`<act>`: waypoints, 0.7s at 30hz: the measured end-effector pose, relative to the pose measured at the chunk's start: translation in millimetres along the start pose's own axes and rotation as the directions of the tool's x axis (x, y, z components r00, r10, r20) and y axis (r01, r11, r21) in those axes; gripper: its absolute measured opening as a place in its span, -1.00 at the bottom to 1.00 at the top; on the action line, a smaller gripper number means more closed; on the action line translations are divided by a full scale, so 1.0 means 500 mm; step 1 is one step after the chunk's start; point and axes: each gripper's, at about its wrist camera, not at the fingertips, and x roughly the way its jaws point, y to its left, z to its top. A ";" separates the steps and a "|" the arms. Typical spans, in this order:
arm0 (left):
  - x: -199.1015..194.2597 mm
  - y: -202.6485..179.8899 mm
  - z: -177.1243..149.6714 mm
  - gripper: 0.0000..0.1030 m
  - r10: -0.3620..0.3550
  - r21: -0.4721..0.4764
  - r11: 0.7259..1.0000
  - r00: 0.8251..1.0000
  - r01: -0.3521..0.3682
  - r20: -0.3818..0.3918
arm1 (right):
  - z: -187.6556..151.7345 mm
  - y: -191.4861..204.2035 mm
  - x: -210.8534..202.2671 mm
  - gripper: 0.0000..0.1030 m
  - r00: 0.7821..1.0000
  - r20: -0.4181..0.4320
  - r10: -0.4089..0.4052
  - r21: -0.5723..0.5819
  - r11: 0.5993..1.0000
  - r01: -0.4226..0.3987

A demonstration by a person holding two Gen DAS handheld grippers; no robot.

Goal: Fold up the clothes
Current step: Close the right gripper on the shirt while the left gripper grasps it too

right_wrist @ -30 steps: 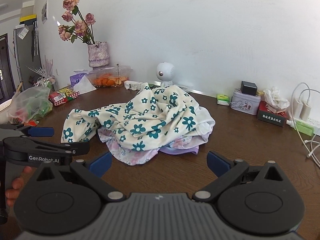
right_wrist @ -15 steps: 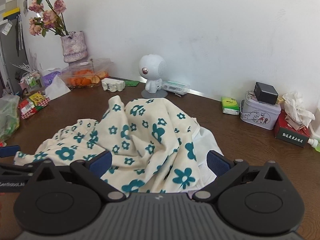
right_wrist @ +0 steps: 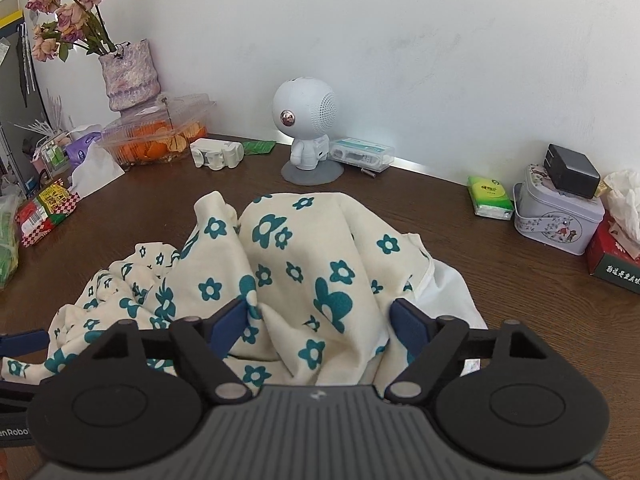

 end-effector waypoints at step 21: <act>-0.182 0.008 0.112 -0.74 -0.196 0.039 0.981 0.953 0.192 0.229 | 0.083 0.002 -0.211 -0.90 0.964 0.253 0.086 0.032 0.995 -0.097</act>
